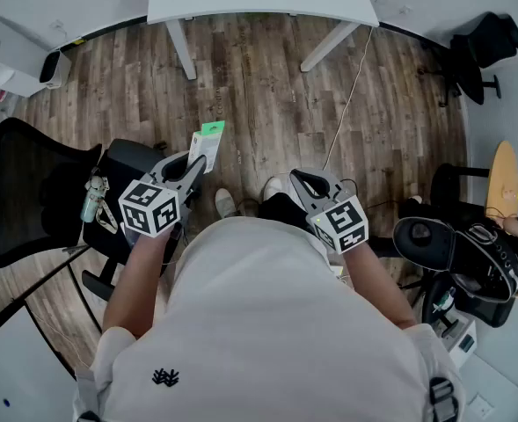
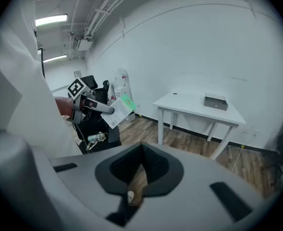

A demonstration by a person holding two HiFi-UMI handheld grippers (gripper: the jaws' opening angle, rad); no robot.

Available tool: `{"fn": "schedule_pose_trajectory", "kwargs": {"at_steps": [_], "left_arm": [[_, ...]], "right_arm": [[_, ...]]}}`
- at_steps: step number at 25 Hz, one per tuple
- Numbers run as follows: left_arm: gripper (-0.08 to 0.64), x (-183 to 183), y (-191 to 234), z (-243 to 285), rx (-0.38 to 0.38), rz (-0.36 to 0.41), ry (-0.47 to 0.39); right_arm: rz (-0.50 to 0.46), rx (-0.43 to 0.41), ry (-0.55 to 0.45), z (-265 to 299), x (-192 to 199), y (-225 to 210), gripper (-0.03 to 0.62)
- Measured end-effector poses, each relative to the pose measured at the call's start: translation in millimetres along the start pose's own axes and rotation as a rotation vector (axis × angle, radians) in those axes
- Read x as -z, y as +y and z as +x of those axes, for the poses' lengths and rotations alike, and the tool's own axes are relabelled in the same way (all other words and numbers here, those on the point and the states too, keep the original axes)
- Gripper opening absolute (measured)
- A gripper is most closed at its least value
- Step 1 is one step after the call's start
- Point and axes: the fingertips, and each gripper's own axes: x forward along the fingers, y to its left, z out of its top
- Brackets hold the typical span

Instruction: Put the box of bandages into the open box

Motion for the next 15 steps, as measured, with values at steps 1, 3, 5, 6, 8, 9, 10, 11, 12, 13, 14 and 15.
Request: {"fn": "schedule_pose_trajectory", "kwargs": {"at_steps": [1, 3, 5, 6, 8, 9, 10, 11, 12, 13, 14, 15], "left_arm": [[0.092, -1, -1, 2, 0.008, -0.005, -0.002], [0.092, -2, -3, 7, 0.022, -0.014, -0.002], [0.092, -1, -4, 12, 0.028, -0.016, 0.006], [0.092, 0, -5, 15, 0.029, -0.014, 0.012], [0.092, -2, -7, 26, 0.03, -0.009, 0.023], [0.092, -6, -8, 33, 0.03, -0.006, 0.027], [0.092, -10, -9, 39, 0.029, -0.003, 0.03], [0.092, -16, -11, 46, 0.028, 0.001, 0.033], [0.092, -23, -12, 53, 0.026, 0.006, 0.035], [0.092, -31, -12, 60, 0.024, 0.01, 0.038], [0.092, -38, -13, 67, 0.023, 0.013, 0.04], [0.092, -45, -13, 74, 0.021, 0.016, 0.041]], "right_arm": [[0.0, 0.004, 0.001, -1, -1, -2, 0.006], [0.002, 0.01, 0.004, -2, -2, -5, 0.006], [0.007, 0.014, 0.009, -2, 1, -9, 0.006], [0.011, 0.015, 0.011, -2, 3, -12, 0.006], [0.023, 0.016, 0.014, -4, 7, -21, 0.006], [0.027, 0.016, 0.014, -4, 8, -27, 0.006], [0.031, 0.015, 0.013, -4, 8, -34, 0.006], [0.034, 0.013, 0.011, -3, 6, -42, 0.006], [0.036, 0.01, 0.007, -1, 3, -50, 0.006], [0.038, 0.007, 0.003, 1, -1, -58, 0.006], [0.039, 0.004, -0.002, 4, -5, -67, 0.006], [0.04, 0.0, -0.008, 6, -9, -76, 0.006]]}}
